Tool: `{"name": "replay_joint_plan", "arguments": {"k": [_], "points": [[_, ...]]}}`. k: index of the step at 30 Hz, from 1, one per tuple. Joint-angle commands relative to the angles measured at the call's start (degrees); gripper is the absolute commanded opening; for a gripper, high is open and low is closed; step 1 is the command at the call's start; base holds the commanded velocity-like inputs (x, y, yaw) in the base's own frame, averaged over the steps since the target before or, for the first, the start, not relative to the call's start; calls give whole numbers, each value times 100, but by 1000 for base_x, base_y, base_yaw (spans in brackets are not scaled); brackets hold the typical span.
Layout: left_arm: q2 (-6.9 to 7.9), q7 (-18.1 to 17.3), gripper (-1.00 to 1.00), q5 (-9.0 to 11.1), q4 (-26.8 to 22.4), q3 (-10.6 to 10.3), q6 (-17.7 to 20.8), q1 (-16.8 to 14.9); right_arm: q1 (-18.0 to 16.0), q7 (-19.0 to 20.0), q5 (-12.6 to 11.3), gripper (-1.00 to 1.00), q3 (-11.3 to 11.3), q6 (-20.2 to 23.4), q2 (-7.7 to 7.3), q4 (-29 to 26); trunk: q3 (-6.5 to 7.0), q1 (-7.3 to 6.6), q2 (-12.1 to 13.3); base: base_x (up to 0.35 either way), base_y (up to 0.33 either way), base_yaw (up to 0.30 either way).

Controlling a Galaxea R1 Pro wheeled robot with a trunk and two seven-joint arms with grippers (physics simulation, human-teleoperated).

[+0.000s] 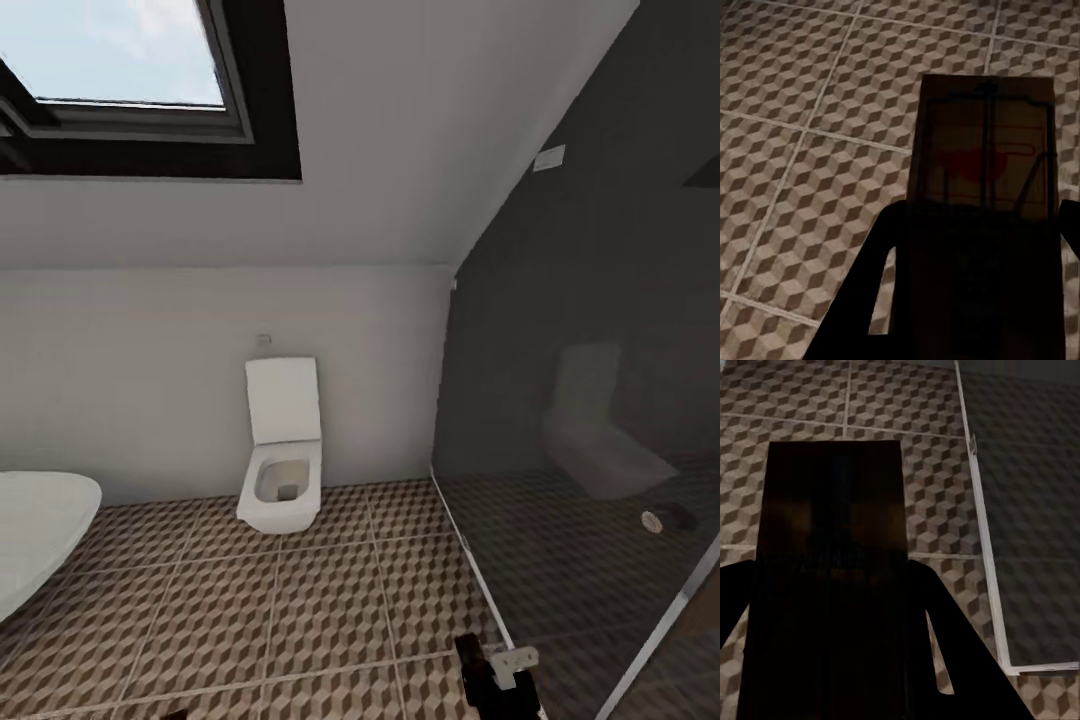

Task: Take the four mousetraps from the cabinet in the bathroom and place them on the bathroom floor. Make sure all four end up on the same floor surface, and ensure that at least two of them are either under or directly next to the same bathroom sink.

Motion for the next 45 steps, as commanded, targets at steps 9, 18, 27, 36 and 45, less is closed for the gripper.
{"name": "replay_joint_plan", "arguments": {"k": [9,18,27,36,45], "points": [[11,79,-100,-4,15,-30,-18,-9,-11,-17,-37,-100,48,-44,-6,24,-10,4,-8,285,174,300],[13,193,-100,9,14,-25,-27,-9,-11,-17,-41,-100,48,-45,-15,24,-10,4,-8,319,9,300],[4,197,-100,10,9,-25,-19,-9,-11,-17,-41,-100,48,-45,-25,23,-10,4,-8,322,24,58],[-10,197,-100,10,14,-25,-26,-9,-11,-17,-41,-100,48,-45,-33,24,-10,4,-8,321,91,-263],[5,197,-100,10,14,-25,-28,-9,-11,-17,-41,-100,48,-45,-35,24,-10,4,-8,304,186,-30]]}}
